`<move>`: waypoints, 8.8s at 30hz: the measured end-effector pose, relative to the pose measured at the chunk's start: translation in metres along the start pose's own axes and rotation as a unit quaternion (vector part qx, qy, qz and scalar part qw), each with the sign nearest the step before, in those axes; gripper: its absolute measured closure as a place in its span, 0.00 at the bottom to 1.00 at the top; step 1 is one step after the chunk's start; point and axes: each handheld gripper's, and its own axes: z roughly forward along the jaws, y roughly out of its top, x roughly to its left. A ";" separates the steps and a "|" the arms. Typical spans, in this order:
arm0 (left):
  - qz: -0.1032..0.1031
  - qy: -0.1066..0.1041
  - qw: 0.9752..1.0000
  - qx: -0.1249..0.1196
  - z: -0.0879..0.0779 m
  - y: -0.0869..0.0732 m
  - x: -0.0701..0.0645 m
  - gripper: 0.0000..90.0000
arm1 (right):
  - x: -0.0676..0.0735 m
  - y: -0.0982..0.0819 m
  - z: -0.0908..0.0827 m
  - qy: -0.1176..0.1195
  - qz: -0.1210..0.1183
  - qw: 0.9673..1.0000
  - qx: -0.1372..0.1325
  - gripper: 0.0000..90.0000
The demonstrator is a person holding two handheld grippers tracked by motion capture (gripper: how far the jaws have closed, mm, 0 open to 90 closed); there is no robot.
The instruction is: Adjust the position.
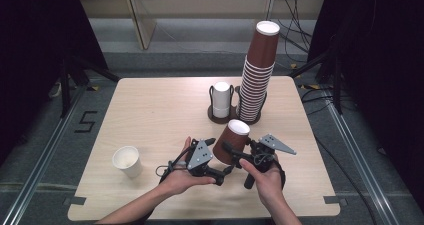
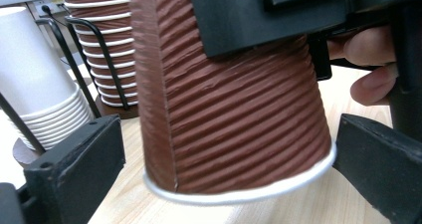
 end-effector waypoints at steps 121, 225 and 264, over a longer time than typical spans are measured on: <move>0.063 -0.016 0.998 0.020 -0.029 0.004 0.014 0.12 | -0.010 0.010 -0.032 0.087 -0.165 0.969 0.162 0.00; 0.282 -0.136 0.922 0.227 -0.035 0.006 -0.004 0.12 | 0.018 0.018 0.008 0.196 -0.404 0.810 0.377 0.17; 0.299 -0.138 0.911 0.246 -0.030 0.011 -0.006 0.12 | 0.020 0.018 0.018 0.204 -0.421 0.794 0.389 0.23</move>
